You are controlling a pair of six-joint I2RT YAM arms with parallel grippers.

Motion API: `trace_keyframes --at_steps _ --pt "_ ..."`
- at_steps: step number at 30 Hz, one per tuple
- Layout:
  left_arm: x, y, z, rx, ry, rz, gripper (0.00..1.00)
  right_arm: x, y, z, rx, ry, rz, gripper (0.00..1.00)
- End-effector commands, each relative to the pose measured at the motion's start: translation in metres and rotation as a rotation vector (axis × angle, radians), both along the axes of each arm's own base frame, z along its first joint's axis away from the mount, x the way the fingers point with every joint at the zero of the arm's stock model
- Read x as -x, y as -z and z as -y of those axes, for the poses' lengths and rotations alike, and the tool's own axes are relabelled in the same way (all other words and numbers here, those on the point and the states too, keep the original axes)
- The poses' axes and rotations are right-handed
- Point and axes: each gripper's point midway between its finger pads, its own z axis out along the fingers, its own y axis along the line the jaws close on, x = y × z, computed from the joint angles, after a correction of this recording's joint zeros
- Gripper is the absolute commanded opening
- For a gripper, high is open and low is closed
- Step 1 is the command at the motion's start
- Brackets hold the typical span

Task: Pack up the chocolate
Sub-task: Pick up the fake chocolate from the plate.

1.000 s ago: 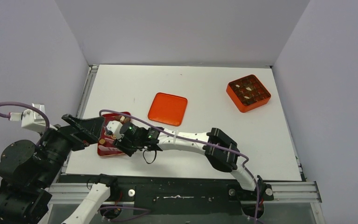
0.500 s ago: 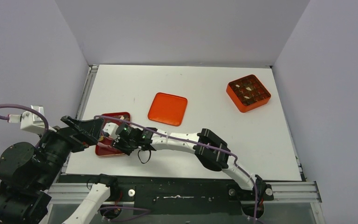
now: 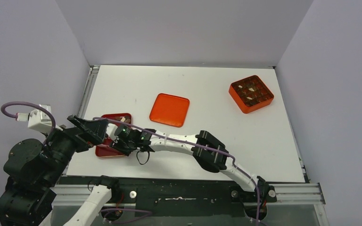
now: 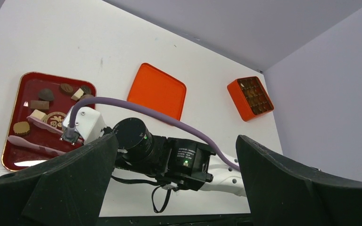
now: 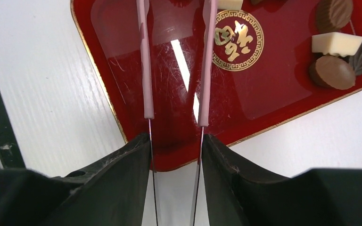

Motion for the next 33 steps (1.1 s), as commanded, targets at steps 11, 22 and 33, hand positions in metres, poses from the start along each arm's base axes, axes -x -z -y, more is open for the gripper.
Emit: trace_keyframes --at_steps 11,22,33 --pt "-0.004 -0.020 0.004 0.017 0.018 0.089 0.96 -0.010 -0.037 -0.022 -0.112 0.005 0.047 0.30" --pt "-0.011 -0.019 0.007 0.029 0.022 0.085 0.96 -0.007 -0.067 0.001 -0.185 0.049 -0.051 0.27" --pt "-0.020 0.002 0.007 0.017 0.011 0.046 0.96 -0.033 -0.121 0.074 -0.266 0.191 -0.098 0.24"
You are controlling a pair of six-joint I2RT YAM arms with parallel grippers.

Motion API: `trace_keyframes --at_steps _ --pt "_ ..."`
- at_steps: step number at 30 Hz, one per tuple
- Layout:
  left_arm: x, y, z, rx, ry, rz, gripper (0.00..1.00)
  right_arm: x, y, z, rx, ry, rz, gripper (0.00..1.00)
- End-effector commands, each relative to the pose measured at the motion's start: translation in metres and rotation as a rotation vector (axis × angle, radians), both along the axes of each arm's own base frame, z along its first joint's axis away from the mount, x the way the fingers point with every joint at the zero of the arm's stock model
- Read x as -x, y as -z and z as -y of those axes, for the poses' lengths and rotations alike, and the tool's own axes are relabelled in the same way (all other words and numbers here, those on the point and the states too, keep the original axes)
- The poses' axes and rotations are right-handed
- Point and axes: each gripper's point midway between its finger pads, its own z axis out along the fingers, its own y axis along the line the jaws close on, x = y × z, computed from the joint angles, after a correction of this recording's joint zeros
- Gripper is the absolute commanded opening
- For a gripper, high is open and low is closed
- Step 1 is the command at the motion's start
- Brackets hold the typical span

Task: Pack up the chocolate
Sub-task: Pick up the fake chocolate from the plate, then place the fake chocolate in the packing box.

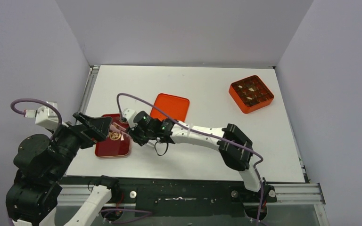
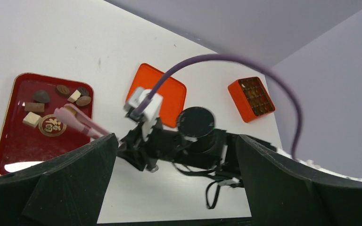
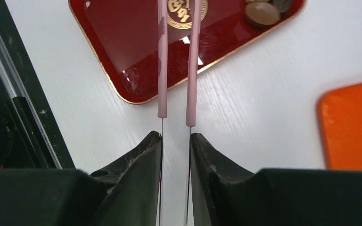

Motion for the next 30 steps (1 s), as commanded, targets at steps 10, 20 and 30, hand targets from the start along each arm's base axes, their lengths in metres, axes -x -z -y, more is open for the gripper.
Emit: trace_keyframes --at_steps 10,20,30 --pt "-0.015 0.018 0.007 -0.004 0.019 -0.029 0.96 -0.064 -0.139 0.115 -0.194 0.323 0.054 0.22" --pt "-0.040 0.088 0.035 -0.057 0.155 -0.218 0.96 -0.106 -0.169 0.244 -0.045 0.627 0.098 0.22" --pt "-0.059 0.171 0.041 -0.142 0.203 -0.346 0.96 -0.134 -0.170 0.364 0.059 0.878 0.059 0.22"
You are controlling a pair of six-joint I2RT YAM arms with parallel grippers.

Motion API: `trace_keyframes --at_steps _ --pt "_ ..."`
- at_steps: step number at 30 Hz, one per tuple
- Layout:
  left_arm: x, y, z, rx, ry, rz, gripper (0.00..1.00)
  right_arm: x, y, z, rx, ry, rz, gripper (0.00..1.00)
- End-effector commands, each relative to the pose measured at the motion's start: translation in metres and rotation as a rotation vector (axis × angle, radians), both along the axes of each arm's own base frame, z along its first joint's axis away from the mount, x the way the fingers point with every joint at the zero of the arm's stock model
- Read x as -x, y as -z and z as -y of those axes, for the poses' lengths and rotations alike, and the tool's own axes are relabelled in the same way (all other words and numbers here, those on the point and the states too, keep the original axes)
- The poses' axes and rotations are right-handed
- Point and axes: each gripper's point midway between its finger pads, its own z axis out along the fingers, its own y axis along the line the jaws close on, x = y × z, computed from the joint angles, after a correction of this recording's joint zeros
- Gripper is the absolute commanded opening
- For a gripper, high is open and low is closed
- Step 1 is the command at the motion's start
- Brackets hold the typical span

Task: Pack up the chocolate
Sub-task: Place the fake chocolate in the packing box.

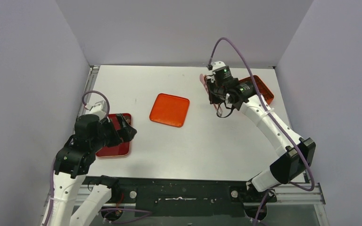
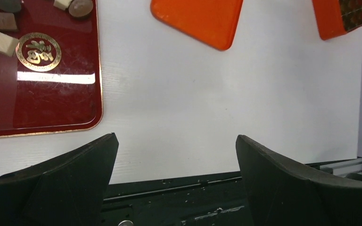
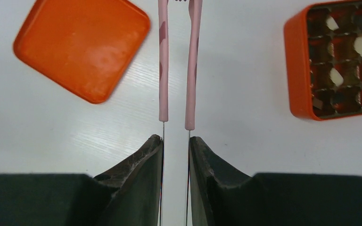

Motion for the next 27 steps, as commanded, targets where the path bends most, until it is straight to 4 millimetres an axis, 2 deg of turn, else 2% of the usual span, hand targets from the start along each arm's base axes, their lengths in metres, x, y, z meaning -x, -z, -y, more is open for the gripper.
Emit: trace_keyframes --at_steps 1,5,10,13,18,19,24,27 --pt "-0.014 0.007 0.008 -0.014 0.058 0.060 0.96 -0.006 -0.037 0.047 -0.003 0.099 0.064 0.22" --pt "-0.015 0.032 0.007 -0.063 0.096 0.046 0.96 -0.020 -0.024 0.086 0.012 0.188 0.029 0.22" --pt "-0.016 0.065 0.006 -0.076 0.099 0.024 0.97 -0.031 -0.004 0.147 0.038 0.338 -0.039 0.22" --pt "-0.013 0.078 0.006 -0.069 0.096 -0.005 0.97 -0.038 0.004 0.171 0.022 0.397 -0.068 0.22" --pt "-0.011 0.075 0.003 -0.091 0.102 0.002 0.97 -0.044 0.023 0.206 0.008 0.488 -0.127 0.23" --pt "-0.010 0.075 0.002 -0.097 0.100 0.002 0.97 -0.045 0.028 0.219 0.008 0.517 -0.143 0.23" --pt "-0.010 0.076 0.002 -0.093 0.094 0.019 0.97 -0.050 0.046 0.241 -0.038 0.560 -0.203 0.24" --pt "-0.011 0.074 0.005 -0.077 0.105 0.039 0.97 -0.057 0.054 0.246 -0.069 0.571 -0.210 0.25"
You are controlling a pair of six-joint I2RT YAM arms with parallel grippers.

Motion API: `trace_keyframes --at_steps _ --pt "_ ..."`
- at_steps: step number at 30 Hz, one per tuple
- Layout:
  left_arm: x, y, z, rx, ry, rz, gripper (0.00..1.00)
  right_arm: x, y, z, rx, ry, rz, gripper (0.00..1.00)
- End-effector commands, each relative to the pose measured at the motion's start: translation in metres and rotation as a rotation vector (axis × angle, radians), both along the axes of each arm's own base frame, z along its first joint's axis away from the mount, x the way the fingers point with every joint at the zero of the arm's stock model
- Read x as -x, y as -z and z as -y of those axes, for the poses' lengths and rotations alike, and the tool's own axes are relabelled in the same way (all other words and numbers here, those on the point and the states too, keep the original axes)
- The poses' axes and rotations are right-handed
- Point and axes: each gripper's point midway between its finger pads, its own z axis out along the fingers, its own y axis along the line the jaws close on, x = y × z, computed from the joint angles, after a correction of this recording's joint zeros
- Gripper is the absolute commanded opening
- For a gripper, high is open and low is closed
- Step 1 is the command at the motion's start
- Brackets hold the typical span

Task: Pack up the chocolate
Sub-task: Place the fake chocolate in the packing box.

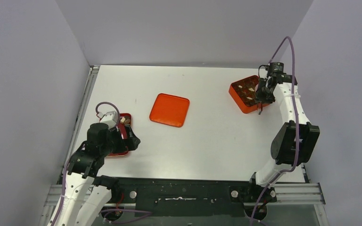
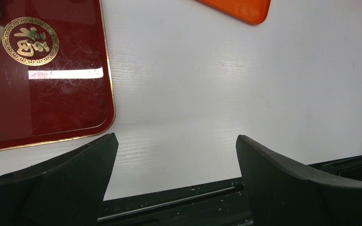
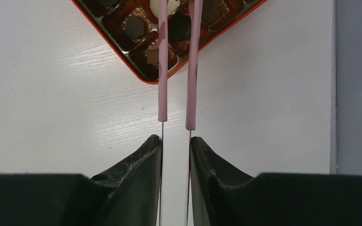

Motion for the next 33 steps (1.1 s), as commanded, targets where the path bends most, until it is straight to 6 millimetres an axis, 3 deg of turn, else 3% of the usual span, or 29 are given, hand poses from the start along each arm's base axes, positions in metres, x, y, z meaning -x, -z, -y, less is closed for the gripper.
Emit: trace_keyframes --at_steps 1,11,23,33 --pt "-0.014 -0.021 0.005 0.018 0.025 0.111 0.97 -0.021 -0.015 0.007 -0.043 0.010 0.079 0.25" --pt "-0.011 -0.025 0.003 0.007 0.022 0.133 0.97 -0.039 -0.001 0.024 -0.064 0.043 0.043 0.25" --pt "-0.013 -0.025 -0.003 -0.014 -0.003 0.152 0.97 -0.035 0.017 0.032 -0.035 0.052 -0.006 0.30" --pt "-0.013 -0.028 -0.009 -0.031 -0.030 0.171 0.97 -0.034 0.013 0.038 -0.005 0.064 -0.004 0.36"
